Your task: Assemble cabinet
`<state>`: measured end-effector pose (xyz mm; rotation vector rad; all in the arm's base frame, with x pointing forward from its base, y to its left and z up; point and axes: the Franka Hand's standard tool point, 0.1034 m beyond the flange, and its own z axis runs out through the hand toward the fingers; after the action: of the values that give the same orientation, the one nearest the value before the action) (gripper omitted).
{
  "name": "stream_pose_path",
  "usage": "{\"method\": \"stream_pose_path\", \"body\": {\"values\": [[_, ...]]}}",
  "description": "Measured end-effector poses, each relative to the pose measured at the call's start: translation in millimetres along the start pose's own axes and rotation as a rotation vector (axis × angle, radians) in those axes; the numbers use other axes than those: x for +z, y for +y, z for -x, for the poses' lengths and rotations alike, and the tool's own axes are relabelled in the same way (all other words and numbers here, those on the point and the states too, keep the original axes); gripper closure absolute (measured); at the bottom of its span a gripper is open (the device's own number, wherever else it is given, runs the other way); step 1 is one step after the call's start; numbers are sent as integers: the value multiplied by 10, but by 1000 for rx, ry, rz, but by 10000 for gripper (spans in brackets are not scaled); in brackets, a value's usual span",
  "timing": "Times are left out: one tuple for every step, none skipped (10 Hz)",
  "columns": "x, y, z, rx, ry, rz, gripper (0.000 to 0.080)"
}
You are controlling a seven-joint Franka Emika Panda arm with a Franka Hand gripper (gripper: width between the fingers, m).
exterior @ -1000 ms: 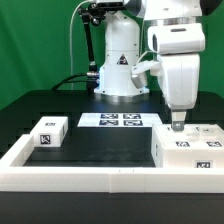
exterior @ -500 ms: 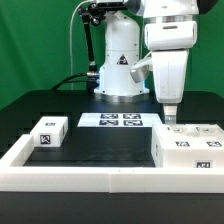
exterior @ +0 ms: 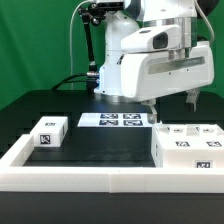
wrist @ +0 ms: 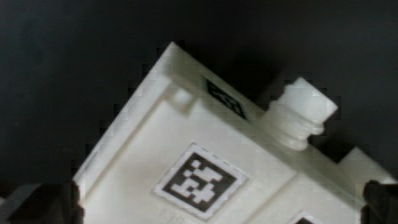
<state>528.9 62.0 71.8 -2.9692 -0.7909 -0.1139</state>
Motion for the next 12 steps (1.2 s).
{"method": "stream_pose_path", "body": {"values": [[3, -5, 1, 99, 3, -12, 2], [5, -29, -10, 219, 6, -25, 2], [8, -55, -21, 323, 8, -38, 2], [9, -75, -29, 385, 8, -45, 2], [30, -164, -24, 526, -2, -46, 2], [75, -262, 11, 613, -13, -46, 2], [93, -287, 27, 648, -13, -45, 2], [123, -321, 58, 675, -7, -50, 2], [161, -212, 114, 716, 26, -79, 2], [154, -237, 97, 715, 26, -82, 2], [155, -265, 83, 702, 26, -82, 2], [141, -311, 48, 671, 32, -75, 2]]}}
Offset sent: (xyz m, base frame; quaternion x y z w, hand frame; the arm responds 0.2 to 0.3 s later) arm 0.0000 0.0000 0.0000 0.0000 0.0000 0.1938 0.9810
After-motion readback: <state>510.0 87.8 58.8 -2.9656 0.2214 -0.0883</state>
